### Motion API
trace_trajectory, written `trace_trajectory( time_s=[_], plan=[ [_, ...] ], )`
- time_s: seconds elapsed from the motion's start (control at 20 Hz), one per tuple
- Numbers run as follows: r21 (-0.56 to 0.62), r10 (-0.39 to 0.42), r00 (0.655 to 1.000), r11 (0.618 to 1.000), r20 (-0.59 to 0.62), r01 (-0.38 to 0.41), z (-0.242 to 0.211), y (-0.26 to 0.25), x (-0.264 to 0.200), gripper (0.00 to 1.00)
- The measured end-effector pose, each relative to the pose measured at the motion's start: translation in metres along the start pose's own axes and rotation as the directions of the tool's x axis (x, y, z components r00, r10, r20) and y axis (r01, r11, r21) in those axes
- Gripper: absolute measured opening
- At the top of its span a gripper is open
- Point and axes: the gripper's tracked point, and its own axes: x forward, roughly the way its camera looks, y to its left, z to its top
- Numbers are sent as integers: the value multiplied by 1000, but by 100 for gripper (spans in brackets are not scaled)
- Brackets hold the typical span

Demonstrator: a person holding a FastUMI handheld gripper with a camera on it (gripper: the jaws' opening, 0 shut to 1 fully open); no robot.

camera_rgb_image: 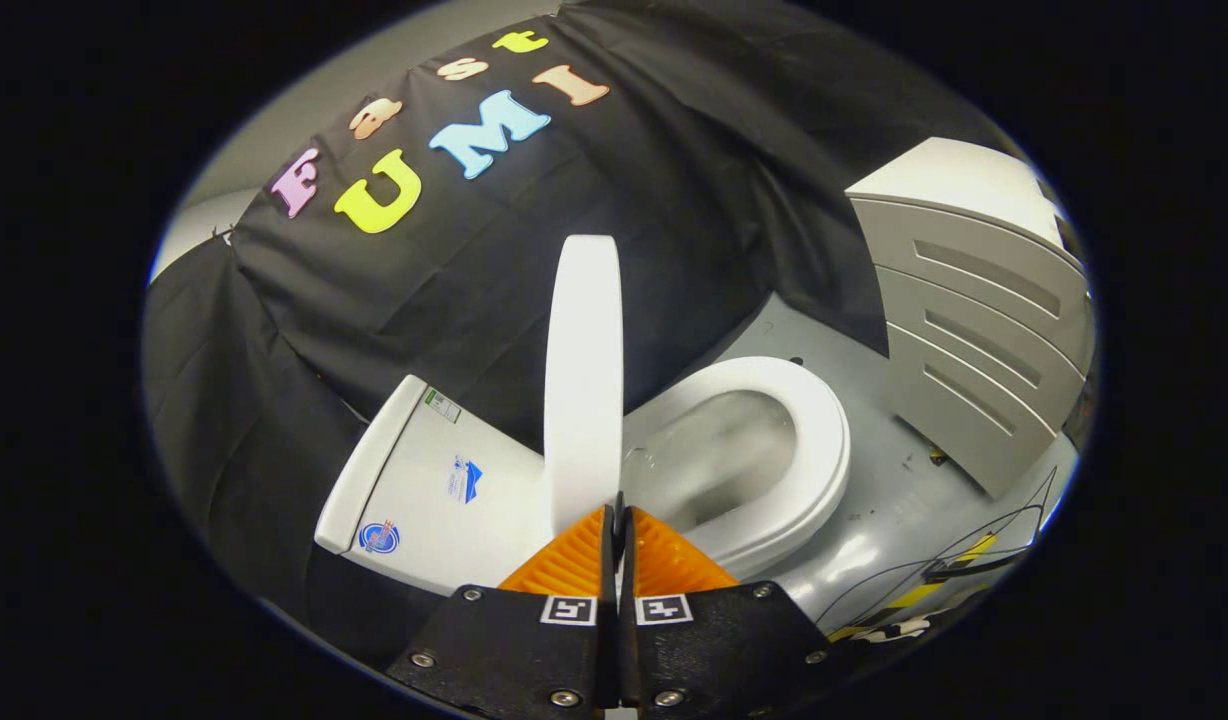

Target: Open the toilet lid.

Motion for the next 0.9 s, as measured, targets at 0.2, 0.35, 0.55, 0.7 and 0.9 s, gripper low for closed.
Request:
trace_trajectory(
  time_s=[0.2, 0.35, 0.55, 0.7, 0.9],
  plan=[
    [-22, 12, 1000, 1000, 14, -12, 0, 13, -2, 0],
    [-62, 14, 1000, 998, 23, -13, 0, 25, -4, 0],
    [-91, 26, 999, 996, 39, -22, 0, 41, -6, 0],
    [-119, 35, 998, 992, 55, -28, 0, 53, -7, 0],
    [-147, 49, 996, 988, 68, -38, -2, 69, -8, 0]
  ],
)
